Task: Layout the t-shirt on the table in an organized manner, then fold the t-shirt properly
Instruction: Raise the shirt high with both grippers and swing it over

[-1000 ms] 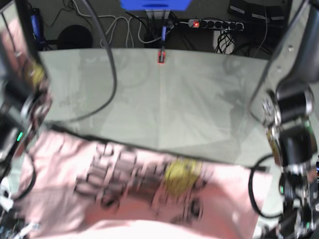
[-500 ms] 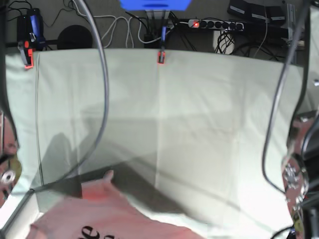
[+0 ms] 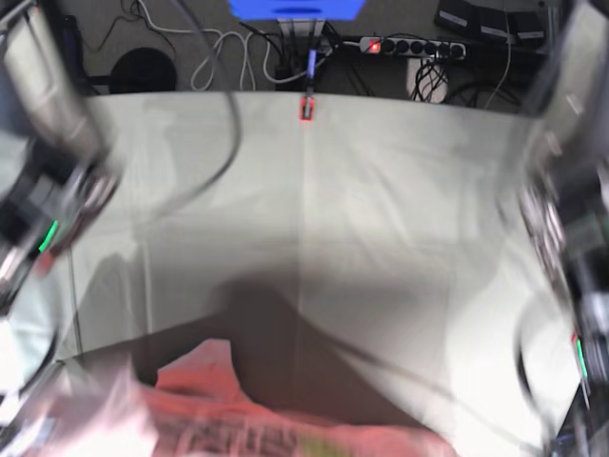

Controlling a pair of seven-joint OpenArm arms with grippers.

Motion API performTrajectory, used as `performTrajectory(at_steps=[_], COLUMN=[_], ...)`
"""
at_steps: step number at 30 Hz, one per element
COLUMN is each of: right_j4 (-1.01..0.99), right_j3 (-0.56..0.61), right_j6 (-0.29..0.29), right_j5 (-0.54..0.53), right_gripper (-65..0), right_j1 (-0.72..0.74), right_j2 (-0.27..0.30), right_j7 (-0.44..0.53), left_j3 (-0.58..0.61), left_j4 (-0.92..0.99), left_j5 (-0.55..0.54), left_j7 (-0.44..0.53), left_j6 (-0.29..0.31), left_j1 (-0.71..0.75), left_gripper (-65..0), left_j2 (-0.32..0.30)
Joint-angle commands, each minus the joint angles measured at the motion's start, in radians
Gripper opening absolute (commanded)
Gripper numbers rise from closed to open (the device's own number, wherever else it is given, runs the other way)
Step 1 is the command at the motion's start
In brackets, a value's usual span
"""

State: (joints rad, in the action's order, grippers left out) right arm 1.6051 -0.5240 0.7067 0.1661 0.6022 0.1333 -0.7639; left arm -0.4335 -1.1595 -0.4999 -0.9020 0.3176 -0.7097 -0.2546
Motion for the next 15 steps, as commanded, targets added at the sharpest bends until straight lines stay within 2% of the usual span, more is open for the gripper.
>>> performTrajectory(at_steps=[1,5,9,15], right_j4=[0.037,0.076,0.140,0.159], right_j3=[-0.008,-0.011,-0.011,-0.014], right_j6=[-0.009,-0.009,-0.009,-0.009], right_j5=[-0.004,-0.004,-0.004,-0.004], right_gripper=[-65.0,-65.0,-65.0,-65.0], right_j1=[-0.028,-0.186,-0.368,-0.554], right_j2=[0.001,-0.077,-0.100,-0.110], right_j7=[0.019,0.057,0.106,0.157], left_j3=[-0.032,-0.078,-0.110,-0.156], left_j4=[-0.047,-0.044,-0.078,-0.087], left_j5=[-0.021,-0.021,-0.085,-0.210], left_j7=[0.037,0.053,0.053,0.047], left_j6=[0.004,0.013,0.015,0.012], left_j1=[0.006,0.189,0.368,0.526], left_gripper=[-64.9,-64.9,-64.9,-64.9], left_j2=[-0.027,-0.024,-0.024,-0.033])
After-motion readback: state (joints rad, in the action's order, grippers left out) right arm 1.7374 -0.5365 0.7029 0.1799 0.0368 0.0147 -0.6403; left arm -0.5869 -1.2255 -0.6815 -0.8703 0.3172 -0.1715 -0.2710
